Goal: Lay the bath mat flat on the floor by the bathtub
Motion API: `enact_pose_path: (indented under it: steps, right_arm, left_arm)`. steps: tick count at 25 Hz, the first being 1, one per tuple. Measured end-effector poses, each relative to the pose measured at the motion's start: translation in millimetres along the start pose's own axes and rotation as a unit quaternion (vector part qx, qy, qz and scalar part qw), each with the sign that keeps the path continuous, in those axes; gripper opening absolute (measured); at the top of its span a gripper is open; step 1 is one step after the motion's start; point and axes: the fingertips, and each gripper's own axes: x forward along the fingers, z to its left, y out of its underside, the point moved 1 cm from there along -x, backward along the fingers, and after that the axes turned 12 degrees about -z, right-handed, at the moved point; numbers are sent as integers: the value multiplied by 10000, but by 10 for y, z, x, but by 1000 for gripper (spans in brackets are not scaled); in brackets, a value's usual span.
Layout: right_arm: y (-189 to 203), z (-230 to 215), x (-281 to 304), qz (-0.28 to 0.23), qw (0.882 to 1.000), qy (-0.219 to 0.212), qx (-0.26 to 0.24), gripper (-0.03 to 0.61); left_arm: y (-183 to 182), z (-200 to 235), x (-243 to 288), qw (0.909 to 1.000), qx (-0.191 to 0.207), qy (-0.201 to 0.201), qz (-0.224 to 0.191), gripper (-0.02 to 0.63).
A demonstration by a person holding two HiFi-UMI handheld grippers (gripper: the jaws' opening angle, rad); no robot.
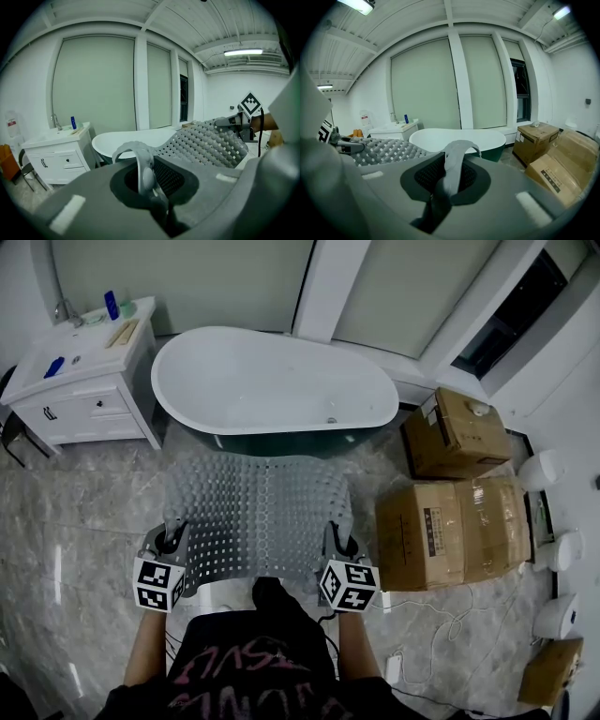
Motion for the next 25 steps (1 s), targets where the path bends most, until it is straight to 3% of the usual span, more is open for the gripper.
enact_pose_path:
  steps: [25]
  right_arm:
    - [-52, -601, 967, 284, 9966, -768, 28, 60]
  left_arm:
    - [-80, -218, 847, 9970, -165, -568, 507, 27]
